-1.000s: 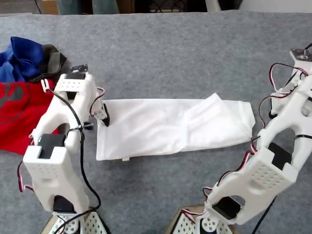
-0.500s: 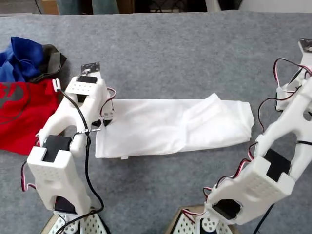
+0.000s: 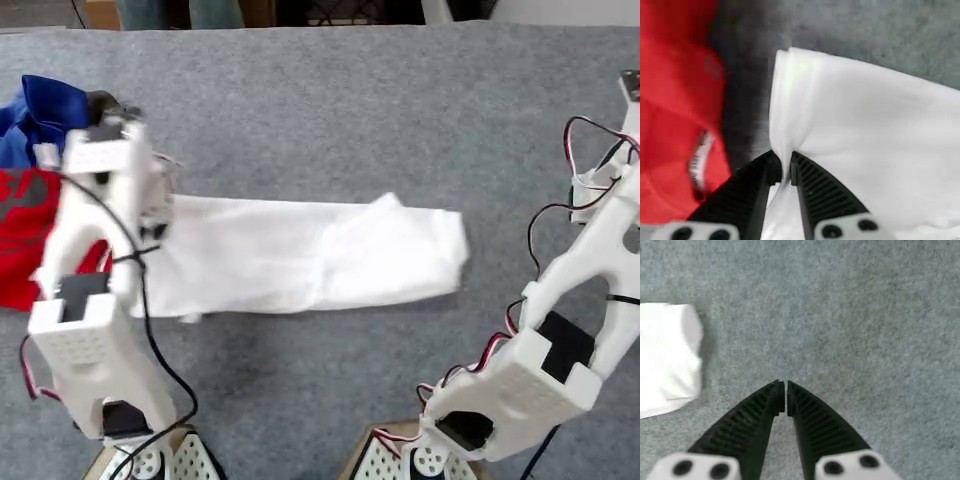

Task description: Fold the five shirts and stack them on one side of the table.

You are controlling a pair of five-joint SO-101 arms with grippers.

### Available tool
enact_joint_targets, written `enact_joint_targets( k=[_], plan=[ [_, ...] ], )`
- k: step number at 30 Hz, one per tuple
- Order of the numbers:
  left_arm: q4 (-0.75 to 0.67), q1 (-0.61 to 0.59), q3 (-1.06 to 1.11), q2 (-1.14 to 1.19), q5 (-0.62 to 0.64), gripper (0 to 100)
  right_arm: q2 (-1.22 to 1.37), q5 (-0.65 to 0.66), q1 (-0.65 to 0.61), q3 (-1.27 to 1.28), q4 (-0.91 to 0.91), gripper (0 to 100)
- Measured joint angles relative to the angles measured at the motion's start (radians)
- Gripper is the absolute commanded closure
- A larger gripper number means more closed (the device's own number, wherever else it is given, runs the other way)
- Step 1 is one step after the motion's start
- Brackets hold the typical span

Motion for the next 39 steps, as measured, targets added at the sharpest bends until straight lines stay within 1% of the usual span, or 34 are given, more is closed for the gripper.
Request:
enact_joint_targets(
  k=[3, 6, 9, 12, 15, 18, 22, 25, 29, 33, 36, 39],
  plan=[
    [0.080, -0.064, -0.127, 0.000, -0.075, 97, 0.000, 0.000, 0.000, 0.000, 0.000, 97.7],
    [0.152, -0.051, -0.213, 0.000, -0.101, 97, 0.000, 0.000, 0.000, 0.026, -0.011, 97.7],
    [0.207, 0.025, -0.262, 0.000, -0.104, 97, 0.000, 0.000, 0.000, 0.075, -0.032, 97.7],
    [0.235, 0.153, -0.278, 0.000, -0.100, 97, 0.000, 0.000, 0.000, 0.115, -0.058, 97.7],
    [0.236, 0.282, -0.278, 0.000, -0.031, 97, 0.000, 0.006, 0.000, 0.175, -0.109, 97.7],
    [0.235, 0.408, -0.288, 0.000, 0.037, 97, 0.000, 0.023, 0.000, 0.290, -0.184, 97.7],
    [0.235, 0.569, -0.341, 0.000, 0.104, 97, 0.000, 0.025, -0.002, 0.471, -0.327, 97.7],
    [0.207, 0.658, -0.390, 0.034, 0.150, 97, 0.000, 0.025, -0.002, 0.618, -0.459, 97.7],
    [0.169, 0.730, -0.488, 0.115, 0.212, 97, 0.000, 0.025, -0.002, 0.781, -0.649, 97.7],
    [0.158, 0.787, -0.611, 0.244, 0.281, 97, -0.006, 0.023, -0.002, 0.919, -0.815, 97.7],
    [0.158, 0.821, -0.730, 0.350, 0.322, 97, -0.037, -0.006, 0.000, 0.959, -0.867, 97.7],
    [0.158, 0.850, -0.850, 0.434, 0.334, 97, -0.043, -0.035, 0.003, 0.984, -0.902, 97.7]
  ],
)
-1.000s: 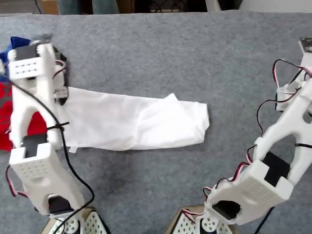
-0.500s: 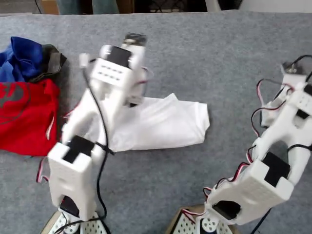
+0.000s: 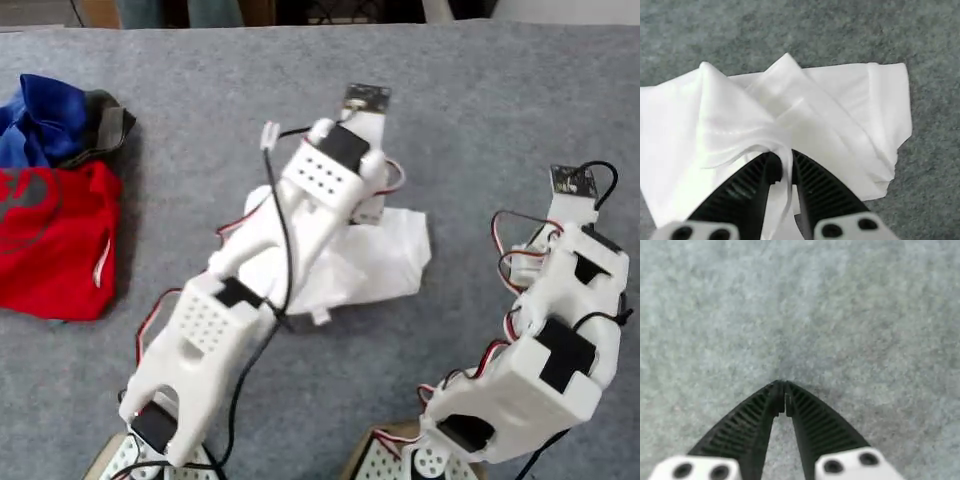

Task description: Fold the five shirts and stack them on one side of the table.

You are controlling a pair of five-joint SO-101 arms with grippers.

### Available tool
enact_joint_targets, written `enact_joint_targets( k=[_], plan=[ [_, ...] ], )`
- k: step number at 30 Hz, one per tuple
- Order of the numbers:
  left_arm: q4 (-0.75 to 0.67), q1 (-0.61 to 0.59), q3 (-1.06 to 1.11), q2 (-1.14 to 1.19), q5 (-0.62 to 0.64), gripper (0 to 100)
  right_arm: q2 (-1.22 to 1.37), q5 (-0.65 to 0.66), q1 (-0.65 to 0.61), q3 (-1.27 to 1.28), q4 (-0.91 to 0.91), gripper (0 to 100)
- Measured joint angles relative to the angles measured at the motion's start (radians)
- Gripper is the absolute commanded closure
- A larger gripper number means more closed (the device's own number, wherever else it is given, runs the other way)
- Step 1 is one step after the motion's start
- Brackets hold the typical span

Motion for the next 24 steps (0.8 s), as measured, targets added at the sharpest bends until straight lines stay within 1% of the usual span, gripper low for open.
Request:
enact_joint_targets(
  k=[5, 9, 13, 22, 24],
  plan=[
    [0.000, 0.051, -0.141, 0.074, 0.003, 97, -0.012, -0.011, 0.000, 0.012, -0.034, 97.7],
    [-0.018, 0.074, -0.195, 0.110, 0.008, 97, -0.012, -0.012, 0.000, 0.015, -0.037, 97.7],
    [-0.044, 0.072, -0.213, 0.137, 0.041, 97, -0.012, -0.028, 0.000, 0.017, -0.040, 97.7],
    [-0.068, 0.091, -0.213, 0.155, 0.048, 97, -0.012, -0.043, 0.002, 0.017, -0.040, 97.7],
    [-0.086, 0.092, -0.213, 0.155, 0.048, 93, -0.012, -0.043, 0.002, 0.017, -0.040, 97.7]
  ],
)
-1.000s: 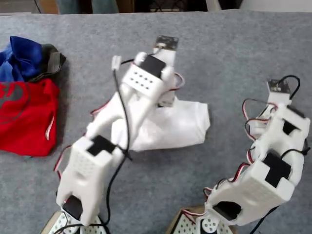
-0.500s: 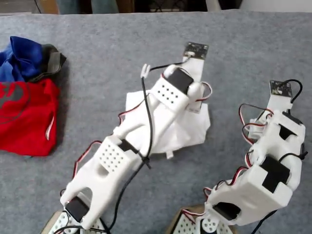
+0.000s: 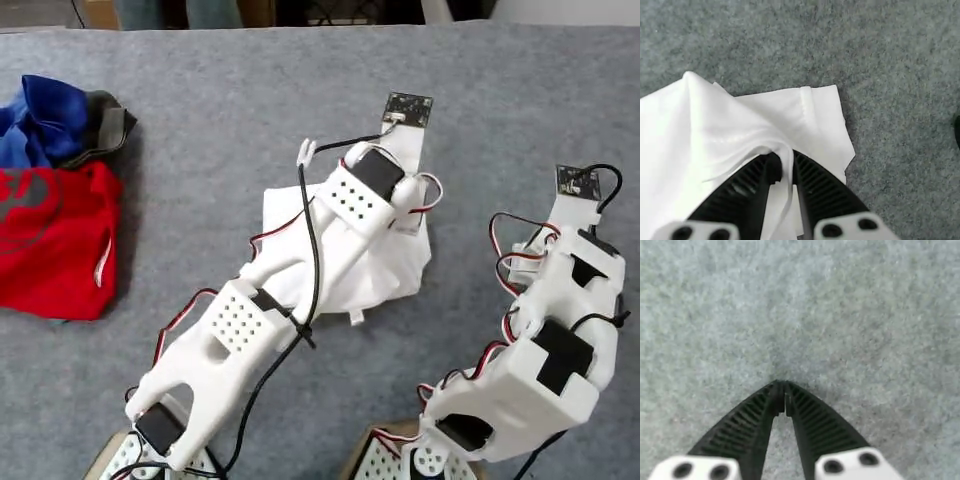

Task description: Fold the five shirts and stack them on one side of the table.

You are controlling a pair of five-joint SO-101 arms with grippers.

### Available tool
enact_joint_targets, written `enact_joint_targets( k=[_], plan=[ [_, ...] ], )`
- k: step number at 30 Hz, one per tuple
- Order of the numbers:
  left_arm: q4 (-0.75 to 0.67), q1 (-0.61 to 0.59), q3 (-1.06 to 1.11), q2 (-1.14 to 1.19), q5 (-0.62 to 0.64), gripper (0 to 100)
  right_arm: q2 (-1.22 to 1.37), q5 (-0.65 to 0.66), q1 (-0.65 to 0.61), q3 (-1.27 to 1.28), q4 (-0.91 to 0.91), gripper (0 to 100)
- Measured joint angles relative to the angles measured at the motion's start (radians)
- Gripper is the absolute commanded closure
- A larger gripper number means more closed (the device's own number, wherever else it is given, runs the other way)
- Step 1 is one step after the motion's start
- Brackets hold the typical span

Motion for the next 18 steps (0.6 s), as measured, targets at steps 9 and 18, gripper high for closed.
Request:
enact_joint_targets(
  k=[9, 18],
  plan=[
    [0.023, -0.052, -0.034, -0.057, 0.052, 82, 0.000, 0.000, 0.000, -0.005, 0.011, 97.7],
    [0.184, -0.361, -0.106, -0.269, -0.137, 97, 0.000, 0.075, -0.133, -0.400, 0.511, 97.7]
  ],
)
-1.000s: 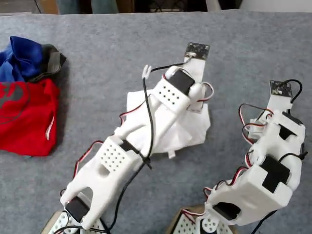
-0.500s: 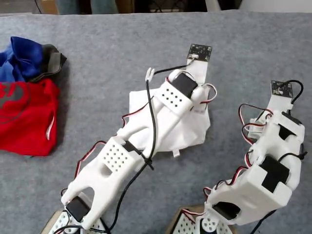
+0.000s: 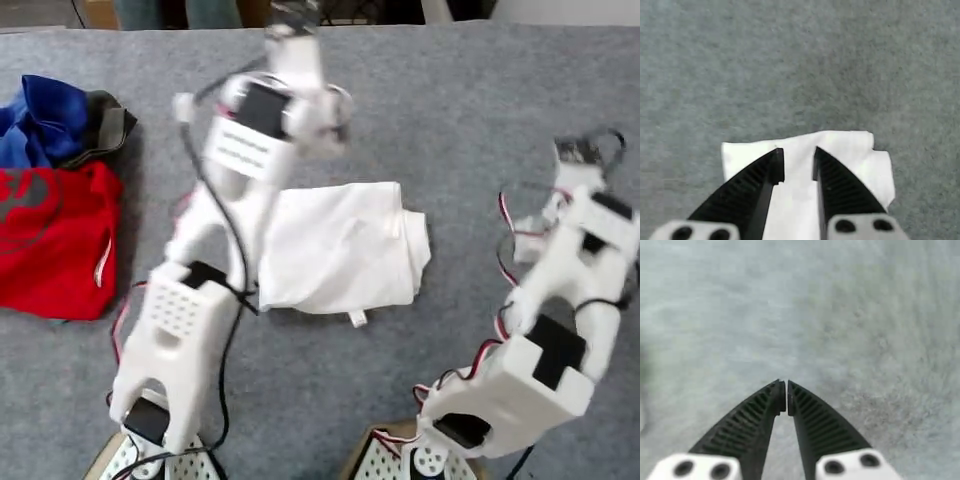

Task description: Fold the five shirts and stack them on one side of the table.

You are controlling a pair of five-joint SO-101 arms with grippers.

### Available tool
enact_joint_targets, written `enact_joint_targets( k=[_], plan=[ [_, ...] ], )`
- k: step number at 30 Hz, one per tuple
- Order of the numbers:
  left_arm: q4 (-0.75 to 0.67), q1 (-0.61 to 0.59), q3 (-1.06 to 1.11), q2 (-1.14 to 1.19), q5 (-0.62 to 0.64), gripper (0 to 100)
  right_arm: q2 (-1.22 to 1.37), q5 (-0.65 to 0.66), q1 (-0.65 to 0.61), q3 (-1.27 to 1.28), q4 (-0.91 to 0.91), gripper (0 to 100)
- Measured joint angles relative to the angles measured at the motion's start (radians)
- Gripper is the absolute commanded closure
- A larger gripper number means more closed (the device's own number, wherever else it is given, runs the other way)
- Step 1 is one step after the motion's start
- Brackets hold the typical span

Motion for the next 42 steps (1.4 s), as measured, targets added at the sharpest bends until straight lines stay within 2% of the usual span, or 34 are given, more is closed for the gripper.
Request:
enact_joint_targets(
  k=[5, 11, 18, 23, 26, 32, 38, 42],
  plan=[
    [0.002, -0.135, 0.233, -0.209, -0.091, 97, 0.002, 0.025, -0.259, -0.307, 0.310, 97.7],
    [-0.002, -0.173, 0.781, -0.586, -0.238, 97, 0.126, 0.025, -0.537, -0.491, 0.385, 97.7],
    [-0.163, -0.275, 1.413, -0.971, -0.400, 97, 0.301, 0.025, -0.683, -0.572, 0.393, 97.7],
    [-0.238, -0.353, 1.720, -1.137, -0.460, 97, 0.384, 0.025, -0.741, -0.646, 0.388, 97.7],
    [-0.245, -0.377, 1.801, -1.206, -0.497, 97, 0.451, 0.025, -0.752, -0.680, 0.364, 97.7],
    [-0.245, -0.434, 1.832, -1.261, -0.545, 97, 0.554, 0.025, -0.752, -0.717, 0.365, 97.8],
    [-0.245, -0.454, 1.875, -1.264, -0.546, 97, 0.555, 0.026, -0.749, -0.724, 0.454, 98.5],
    [-0.245, -0.454, 1.884, -1.264, -0.546, 97, 0.555, 0.026, -0.700, -0.724, 0.505, 98.5]
  ],
)
